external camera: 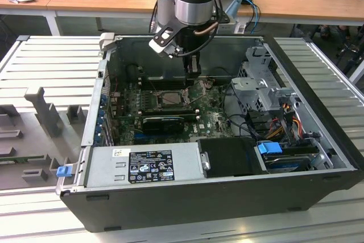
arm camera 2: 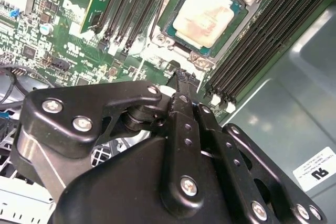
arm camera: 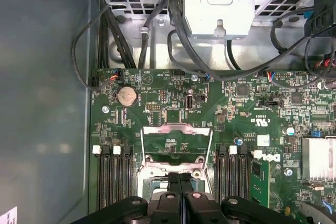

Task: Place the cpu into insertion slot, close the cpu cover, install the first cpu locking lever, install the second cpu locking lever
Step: 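Close the cpu cover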

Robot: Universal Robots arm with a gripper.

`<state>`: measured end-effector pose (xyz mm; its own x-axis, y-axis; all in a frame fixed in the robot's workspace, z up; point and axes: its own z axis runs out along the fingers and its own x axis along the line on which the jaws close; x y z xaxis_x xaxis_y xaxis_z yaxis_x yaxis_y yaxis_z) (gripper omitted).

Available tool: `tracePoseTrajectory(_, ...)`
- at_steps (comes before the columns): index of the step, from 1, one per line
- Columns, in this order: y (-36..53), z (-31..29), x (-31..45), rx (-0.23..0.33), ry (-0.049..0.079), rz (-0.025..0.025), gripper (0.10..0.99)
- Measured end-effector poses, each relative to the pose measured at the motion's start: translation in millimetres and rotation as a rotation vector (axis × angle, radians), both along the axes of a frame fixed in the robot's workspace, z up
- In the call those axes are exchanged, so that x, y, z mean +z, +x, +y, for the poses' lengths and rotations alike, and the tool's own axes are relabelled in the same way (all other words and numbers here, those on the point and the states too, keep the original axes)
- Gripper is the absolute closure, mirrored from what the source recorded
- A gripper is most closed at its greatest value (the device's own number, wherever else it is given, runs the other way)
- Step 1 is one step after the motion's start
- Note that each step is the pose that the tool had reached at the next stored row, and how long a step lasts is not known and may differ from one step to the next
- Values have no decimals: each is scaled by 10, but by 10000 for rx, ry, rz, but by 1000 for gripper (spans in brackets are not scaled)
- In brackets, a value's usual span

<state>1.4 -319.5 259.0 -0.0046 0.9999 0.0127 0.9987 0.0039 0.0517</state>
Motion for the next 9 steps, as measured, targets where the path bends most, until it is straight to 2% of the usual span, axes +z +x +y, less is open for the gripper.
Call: tracePoseTrajectory(9, 64, 0, 5, 0, 0, 0, 980)
